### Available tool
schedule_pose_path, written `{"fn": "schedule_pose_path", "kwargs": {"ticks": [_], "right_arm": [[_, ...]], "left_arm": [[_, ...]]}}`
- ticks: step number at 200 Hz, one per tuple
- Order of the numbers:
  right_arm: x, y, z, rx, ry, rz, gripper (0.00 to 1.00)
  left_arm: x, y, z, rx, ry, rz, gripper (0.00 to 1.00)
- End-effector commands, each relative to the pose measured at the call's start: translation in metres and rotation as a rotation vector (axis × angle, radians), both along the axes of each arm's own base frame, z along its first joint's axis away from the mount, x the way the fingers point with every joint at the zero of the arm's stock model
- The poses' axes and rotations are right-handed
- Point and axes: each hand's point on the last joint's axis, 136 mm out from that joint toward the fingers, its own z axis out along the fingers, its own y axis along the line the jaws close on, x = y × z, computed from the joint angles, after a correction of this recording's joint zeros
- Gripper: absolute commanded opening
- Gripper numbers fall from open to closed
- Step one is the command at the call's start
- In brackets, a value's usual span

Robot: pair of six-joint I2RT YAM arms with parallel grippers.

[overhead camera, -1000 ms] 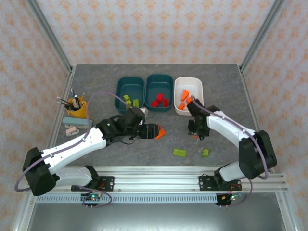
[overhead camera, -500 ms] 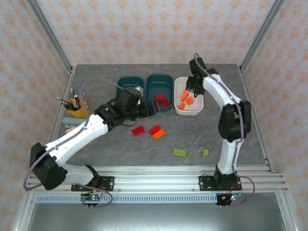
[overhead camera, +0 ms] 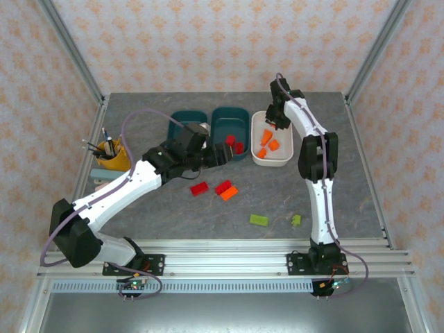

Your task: Sort the legos into containers by color

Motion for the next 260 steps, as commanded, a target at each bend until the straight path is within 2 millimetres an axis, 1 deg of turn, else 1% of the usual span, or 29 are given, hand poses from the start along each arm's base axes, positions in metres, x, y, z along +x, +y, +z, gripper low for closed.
{"fn": "schedule_pose_path", "kwargs": {"ticks": [1,13,20,39,45,48,55,70,73,75,80,81,91,92,102,110,114,125,144,160,167,172,184,204,215,217,220,240,260], "right_arm": [[-0.002,0.003,0.005,0.016,0.016,-0.008,0.47],[0.000,0.005,0.016,0.023,-0.003,0.004,0.52],[0.000,0.007,0.026,0.023,-0.019,0.013,0.54],[0.000,0.010,0.065,0.016,-0.093,0.034,0.57],[-0.002,0.012,0.079,0.019,-0.117,0.038,0.57],[-0.004,0.012,0.082,0.018,-0.121,0.040,0.57],[-0.009,0.012,0.099,0.021,-0.150,0.041,0.57],[-0.027,0.013,0.127,0.028,-0.195,0.039,0.57],[-0.033,0.012,0.126,0.028,-0.193,0.037,0.57],[-0.036,0.013,0.132,0.030,-0.204,0.038,0.57],[-0.046,0.013,0.137,0.031,-0.213,0.034,0.57],[-0.048,0.013,0.135,0.032,-0.208,0.033,0.57],[-0.072,0.012,0.147,0.041,-0.230,0.025,0.57],[-0.074,0.013,0.145,0.041,-0.225,0.025,0.57],[-0.100,0.011,0.156,0.045,-0.245,0.021,0.57],[-0.123,0.007,0.154,0.038,-0.236,0.015,0.58],[-0.134,0.005,0.158,0.042,-0.243,0.012,0.58],[-0.165,-0.001,0.159,0.051,-0.242,-0.004,0.59],[-0.217,-0.008,0.153,0.091,-0.216,-0.024,0.60],[-0.254,-0.016,0.150,0.115,-0.199,-0.043,0.61],[-0.266,-0.019,0.147,0.118,-0.184,-0.049,0.61],[-0.276,-0.022,0.151,0.124,-0.195,-0.052,0.61],[-0.295,-0.028,0.153,0.127,-0.196,-0.058,0.61],[-0.319,-0.035,0.158,0.137,-0.210,-0.062,0.62],[-0.331,-0.038,0.158,0.147,-0.206,-0.065,0.62],[-0.333,-0.038,0.159,0.150,-0.205,-0.064,0.62],[-0.337,-0.038,0.158,0.156,-0.202,-0.065,0.63],[-0.358,-0.038,0.156,0.192,-0.180,-0.067,0.63],[-0.377,-0.041,0.154,0.214,-0.168,-0.082,0.65]], "left_arm": [[0.001,0.001,-0.009,0.033,-0.001,-0.015,0.79],[-0.001,-0.003,-0.011,0.044,0.006,-0.051,0.79],[-0.003,-0.007,-0.013,0.059,0.009,-0.080,0.79],[-0.014,-0.020,-0.018,0.114,0.017,-0.188,0.79],[-0.018,-0.026,-0.021,0.129,0.024,-0.225,0.79],[-0.021,-0.029,-0.022,0.136,0.026,-0.248,0.79],[-0.027,-0.037,-0.026,0.155,0.034,-0.302,0.79],[-0.043,-0.052,-0.039,0.219,0.048,-0.421,0.79],[-0.046,-0.054,-0.042,0.234,0.052,-0.443,0.79],[-0.048,-0.056,-0.045,0.243,0.055,-0.457,0.79],[-0.053,-0.060,-0.050,0.264,0.064,-0.488,0.78],[-0.054,-0.061,-0.052,0.269,0.066,-0.495,0.78],[-0.063,-0.069,-0.061,0.312,0.079,-0.548,0.79],[-0.064,-0.069,-0.063,0.317,0.082,-0.553,0.79],[-0.072,-0.077,-0.073,0.346,0.095,-0.593,0.79],[-0.077,-0.082,-0.081,0.363,0.109,-0.614,0.80],[-0.079,-0.085,-0.084,0.370,0.113,-0.622,0.80],[-0.087,-0.094,-0.093,0.394,0.120,-0.644,0.82],[-0.101,-0.113,-0.107,0.440,0.107,-0.694,0.85],[-0.116,-0.129,-0.117,0.515,0.047,-0.811,0.85],[-0.123,-0.136,-0.121,0.559,0.002,-0.884,0.85],[-0.127,-0.139,-0.124,0.591,-0.028,-0.931,0.85],[-0.132,-0.144,-0.133,0.646,-0.092,-1.029,0.85],[-0.123,-0.147,-0.147,0.693,-0.172,-1.092,0.84],[-0.121,-0.152,-0.148,0.702,-0.220,-1.126,0.85],[-0.120,-0.152,-0.156,0.717,-0.210,-1.137,0.85],[-0.119,-0.152,-0.161,0.727,-0.210,-1.147,0.85],[-0.113,-0.156,-0.175,0.777,-0.232,-1.183,0.84],[-0.115,-0.160,-0.189,0.788,-0.232,-1.245,0.84]]}}
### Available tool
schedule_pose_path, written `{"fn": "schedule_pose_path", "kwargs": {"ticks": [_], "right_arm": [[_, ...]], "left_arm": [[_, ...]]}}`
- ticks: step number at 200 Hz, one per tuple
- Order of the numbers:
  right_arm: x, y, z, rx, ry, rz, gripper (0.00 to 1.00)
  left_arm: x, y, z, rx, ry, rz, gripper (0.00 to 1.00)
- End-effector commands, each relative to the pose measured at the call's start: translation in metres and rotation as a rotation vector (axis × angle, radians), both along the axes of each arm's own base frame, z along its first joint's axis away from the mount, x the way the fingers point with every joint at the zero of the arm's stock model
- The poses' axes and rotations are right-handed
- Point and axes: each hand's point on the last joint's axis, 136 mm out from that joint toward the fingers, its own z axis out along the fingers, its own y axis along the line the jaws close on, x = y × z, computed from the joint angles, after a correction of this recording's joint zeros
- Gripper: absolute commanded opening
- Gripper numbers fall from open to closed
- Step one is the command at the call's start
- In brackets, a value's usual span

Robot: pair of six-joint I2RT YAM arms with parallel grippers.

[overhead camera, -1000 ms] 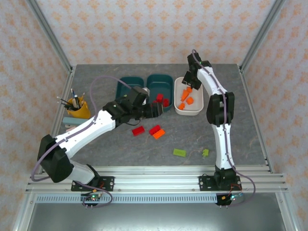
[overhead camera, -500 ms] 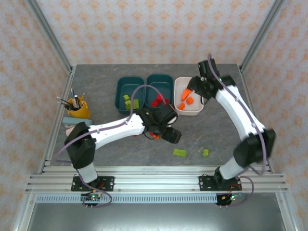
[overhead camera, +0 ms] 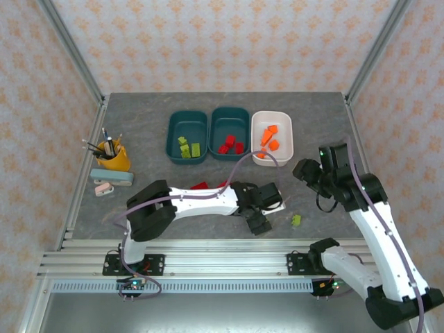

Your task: Sort the legos into containers by color

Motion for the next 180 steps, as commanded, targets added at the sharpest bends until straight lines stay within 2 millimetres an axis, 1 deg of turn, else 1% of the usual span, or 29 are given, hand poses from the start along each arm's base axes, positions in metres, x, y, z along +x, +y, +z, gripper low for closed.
{"fn": "schedule_pose_path", "kwargs": {"ticks": [1,26,39,51,62,85,113,120,155,168,180], "right_arm": [[-0.032,-0.005,-0.016,0.021,0.095,-0.020,0.65],[-0.045,-0.008,-0.014,0.025,0.095,-0.022,0.66],[-0.047,-0.009,-0.014,0.024,0.098,-0.025,0.66],[-0.047,-0.009,-0.012,0.030,0.094,-0.028,0.66],[-0.046,-0.008,-0.011,0.036,0.089,-0.027,0.66],[-0.044,-0.008,-0.010,0.038,0.084,-0.035,0.66],[-0.042,-0.008,-0.011,0.042,0.082,-0.041,0.66],[-0.042,-0.008,-0.011,0.045,0.081,-0.043,0.65],[-0.041,-0.006,-0.011,0.053,0.078,-0.038,0.65],[-0.039,-0.002,-0.011,0.066,0.071,-0.024,0.65],[-0.036,0.003,-0.007,0.088,0.054,0.000,0.65]], "left_arm": [[0.008,-0.007,-0.014,0.040,-0.064,-0.121,0.84],[0.005,-0.005,-0.031,0.076,-0.036,-0.150,0.83],[0.005,-0.004,-0.037,0.089,-0.028,-0.153,0.80],[0.006,-0.002,-0.042,0.103,-0.023,-0.145,0.76],[0.008,-0.001,-0.045,0.117,-0.014,-0.138,0.70],[0.005,0.002,-0.052,0.139,0.014,-0.140,0.56],[0.004,0.007,-0.058,0.150,0.026,-0.134,0.34],[0.005,0.007,-0.058,0.148,0.028,-0.131,0.30],[0.014,0.011,-0.055,0.127,0.033,-0.082,0.25],[0.021,0.013,-0.050,0.101,0.036,-0.039,0.24],[0.029,0.014,-0.040,0.066,0.032,0.006,0.23]]}}
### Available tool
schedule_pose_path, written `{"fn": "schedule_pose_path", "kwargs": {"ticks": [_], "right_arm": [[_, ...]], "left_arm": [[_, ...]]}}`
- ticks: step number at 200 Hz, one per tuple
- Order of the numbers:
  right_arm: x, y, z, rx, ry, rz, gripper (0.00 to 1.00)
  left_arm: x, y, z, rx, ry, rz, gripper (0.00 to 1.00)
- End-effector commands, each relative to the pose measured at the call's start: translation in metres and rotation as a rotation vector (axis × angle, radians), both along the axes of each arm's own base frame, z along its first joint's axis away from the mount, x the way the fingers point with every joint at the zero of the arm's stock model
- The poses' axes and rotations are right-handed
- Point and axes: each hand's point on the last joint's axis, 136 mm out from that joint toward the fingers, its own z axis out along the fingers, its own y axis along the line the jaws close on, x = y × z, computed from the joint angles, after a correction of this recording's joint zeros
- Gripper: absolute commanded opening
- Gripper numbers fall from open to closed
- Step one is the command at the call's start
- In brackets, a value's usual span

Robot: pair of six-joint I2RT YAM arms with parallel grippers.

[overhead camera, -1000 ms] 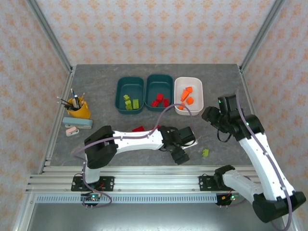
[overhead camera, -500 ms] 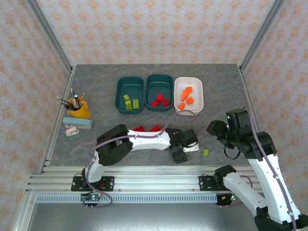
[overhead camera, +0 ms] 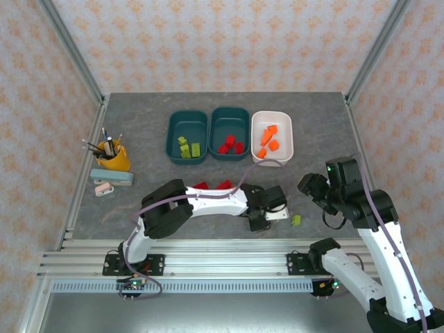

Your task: Sort the legos into containers by color

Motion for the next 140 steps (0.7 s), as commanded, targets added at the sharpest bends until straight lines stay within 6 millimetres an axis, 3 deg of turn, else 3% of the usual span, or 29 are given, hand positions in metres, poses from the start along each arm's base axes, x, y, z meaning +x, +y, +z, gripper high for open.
{"fn": "schedule_pose_path", "kwargs": {"ticks": [1,28,59,65,85,102,140], "right_arm": [[0.004,0.009,0.002,0.039,-0.017,0.025,0.65],[0.016,0.025,0.020,0.105,-0.095,0.094,0.65],[0.043,0.049,0.040,0.193,-0.174,0.154,0.64],[0.050,0.055,0.043,0.213,-0.184,0.168,0.64],[0.072,0.081,0.052,0.299,-0.213,0.253,0.62],[0.085,0.099,0.048,0.312,-0.191,0.320,0.60],[0.116,0.141,0.057,0.316,-0.216,0.436,0.60]], "left_arm": [[0.031,0.028,-0.011,0.037,-0.024,0.140,0.23],[0.052,0.034,0.021,-0.025,-0.059,0.232,0.23],[0.091,0.055,0.067,-0.107,-0.104,0.400,0.23],[0.100,0.060,0.086,-0.145,-0.122,0.435,0.23],[0.127,0.087,0.111,-0.200,-0.141,0.552,0.24],[0.153,0.116,0.127,-0.247,-0.147,0.667,0.24],[0.216,0.197,0.138,-0.292,-0.160,0.952,0.25]]}}
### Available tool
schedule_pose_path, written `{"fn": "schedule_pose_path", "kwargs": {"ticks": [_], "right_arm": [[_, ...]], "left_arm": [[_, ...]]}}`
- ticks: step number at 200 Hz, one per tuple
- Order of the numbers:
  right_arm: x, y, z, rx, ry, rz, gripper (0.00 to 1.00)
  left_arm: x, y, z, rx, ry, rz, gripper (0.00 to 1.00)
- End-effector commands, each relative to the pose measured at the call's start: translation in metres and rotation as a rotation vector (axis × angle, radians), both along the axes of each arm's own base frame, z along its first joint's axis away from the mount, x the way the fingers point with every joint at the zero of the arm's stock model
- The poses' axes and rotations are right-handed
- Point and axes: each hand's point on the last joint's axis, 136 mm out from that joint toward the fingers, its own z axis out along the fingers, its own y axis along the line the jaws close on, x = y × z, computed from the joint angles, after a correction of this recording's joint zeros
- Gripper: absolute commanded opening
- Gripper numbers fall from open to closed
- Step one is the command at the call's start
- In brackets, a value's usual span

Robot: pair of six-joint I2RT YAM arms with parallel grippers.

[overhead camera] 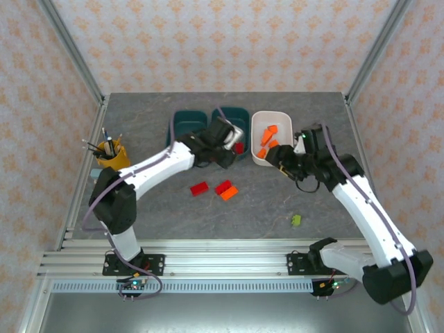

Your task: Sort the legos into containers by color

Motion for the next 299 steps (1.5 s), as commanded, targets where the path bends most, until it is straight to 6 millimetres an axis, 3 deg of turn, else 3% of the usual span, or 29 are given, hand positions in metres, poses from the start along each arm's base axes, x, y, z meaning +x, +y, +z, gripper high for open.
{"fn": "schedule_pose_path", "kwargs": {"ticks": [1,40,44,62,99,122,141,161,180,207,235,265,292,299], "right_arm": [[0.022,0.034,0.042,0.070,-0.155,0.107,0.60],[0.046,0.089,0.045,0.083,-0.184,0.200,0.60],[0.048,0.094,0.045,0.086,-0.187,0.206,0.60],[0.056,0.112,0.045,0.102,-0.197,0.229,0.60],[0.072,0.127,0.038,0.097,-0.195,0.238,0.60],[0.081,0.131,0.036,0.093,-0.194,0.233,0.60],[0.085,0.133,0.031,0.084,-0.185,0.225,0.60],[0.085,0.132,0.021,0.061,-0.162,0.222,0.60],[0.079,0.132,0.007,-0.018,-0.153,0.256,0.60],[0.062,0.143,-0.022,-0.182,-0.146,0.387,0.60],[0.048,0.156,-0.053,-0.381,-0.154,0.501,0.64],[0.034,0.183,-0.085,-0.543,-0.133,0.629,0.73],[0.030,0.200,-0.112,-0.666,-0.101,0.660,1.00],[0.030,0.205,-0.118,-0.673,-0.094,0.661,0.99]], "left_arm": [[0.029,0.046,-0.003,-0.018,0.027,0.186,0.25],[0.089,0.105,-0.017,-0.038,0.057,0.419,0.25],[0.095,0.108,-0.029,-0.027,0.078,0.435,0.25],[0.119,0.123,-0.041,-0.018,0.091,0.499,0.25],[0.154,0.142,-0.063,0.006,0.127,0.582,0.25],[0.165,0.147,-0.077,0.005,0.147,0.598,0.27],[0.167,0.149,-0.089,0.012,0.180,0.602,0.35],[0.164,0.150,-0.096,0.021,0.198,0.607,0.50],[0.162,0.151,-0.090,0.008,0.188,0.613,0.55],[0.158,0.153,-0.057,-0.031,0.130,0.632,0.62],[0.144,0.158,-0.001,-0.107,0.044,0.678,0.68],[0.098,0.182,0.057,-0.178,-0.045,0.795,0.77],[0.032,0.207,0.071,-0.228,-0.054,0.926,0.80],[0.013,0.213,0.070,-0.244,-0.051,0.955,0.80]]}}
